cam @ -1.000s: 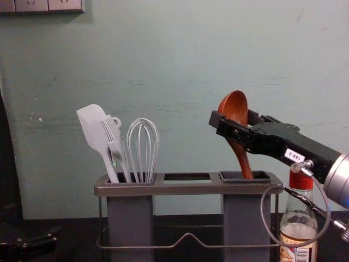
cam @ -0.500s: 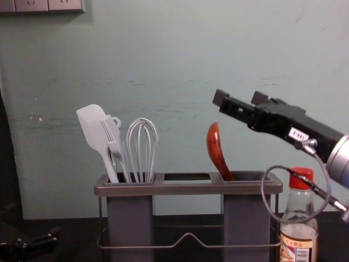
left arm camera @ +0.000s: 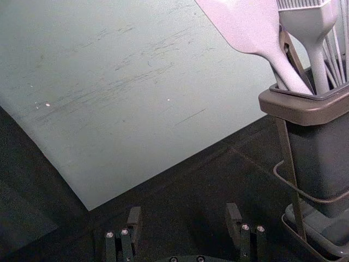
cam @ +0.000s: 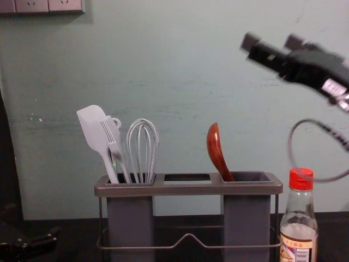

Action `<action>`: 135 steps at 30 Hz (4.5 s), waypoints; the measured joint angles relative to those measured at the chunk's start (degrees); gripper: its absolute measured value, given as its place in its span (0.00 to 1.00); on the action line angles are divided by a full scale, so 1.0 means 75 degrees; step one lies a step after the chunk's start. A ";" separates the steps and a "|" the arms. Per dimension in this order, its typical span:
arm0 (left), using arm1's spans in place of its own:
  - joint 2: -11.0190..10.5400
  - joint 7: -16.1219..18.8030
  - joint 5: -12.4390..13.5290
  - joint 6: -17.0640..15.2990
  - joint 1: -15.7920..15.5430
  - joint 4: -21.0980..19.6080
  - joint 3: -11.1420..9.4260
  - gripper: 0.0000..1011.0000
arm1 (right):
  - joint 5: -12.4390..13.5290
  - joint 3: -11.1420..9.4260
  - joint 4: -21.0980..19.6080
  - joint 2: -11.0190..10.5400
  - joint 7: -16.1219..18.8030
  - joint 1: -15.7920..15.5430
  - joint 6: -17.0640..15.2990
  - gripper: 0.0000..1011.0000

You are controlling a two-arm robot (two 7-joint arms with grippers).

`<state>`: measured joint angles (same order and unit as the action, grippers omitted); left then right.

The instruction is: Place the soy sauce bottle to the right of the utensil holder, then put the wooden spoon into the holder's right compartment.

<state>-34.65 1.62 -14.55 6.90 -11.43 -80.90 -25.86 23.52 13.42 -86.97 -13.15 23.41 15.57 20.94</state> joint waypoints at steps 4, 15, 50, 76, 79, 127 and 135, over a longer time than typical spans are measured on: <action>0.0000 0.0000 0.0000 0.0000 0.0000 0.0000 0.0000 0.99 | -0.0305 -0.0354 -0.0485 0.0075 -0.0487 -0.0275 0.0143 0.99; 0.0000 0.0000 0.0000 0.0000 0.0000 0.0000 0.0000 0.99 | -0.1635 -0.0936 -0.1033 0.0051 -0.1576 -0.0648 -0.0300 0.99; 0.0000 0.0000 0.0000 0.0000 0.0000 0.0000 0.0000 0.99 | -0.2997 -0.1464 0.0097 -0.0361 -0.1610 -0.1270 -0.1925 0.99; 0.0000 0.0000 0.0000 0.0000 0.0000 0.0000 0.0000 0.99 | -0.3051 -0.1439 0.0095 -0.0342 -0.1640 -0.1270 -0.1922 0.99; 0.0001 0.0000 0.0000 0.0000 0.0000 0.0000 0.0000 0.99 | -0.3046 -0.1439 0.0095 -0.0342 -0.1637 -0.1270 -0.1921 0.99; 0.0000 0.0000 0.0000 0.0000 0.0000 0.0000 0.0000 0.99 | -0.3033 -0.1440 0.0095 -0.0341 -0.1630 -0.1269 -0.1915 0.99; 0.0000 0.0000 0.0000 0.0000 0.0000 0.0000 0.0000 0.99 | -0.3033 -0.1440 0.0095 -0.0341 -0.1630 -0.1269 -0.1915 0.99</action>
<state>-34.65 1.62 -14.54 6.91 -11.43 -80.90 -25.86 0.77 2.63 -86.26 -15.71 11.19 6.05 6.57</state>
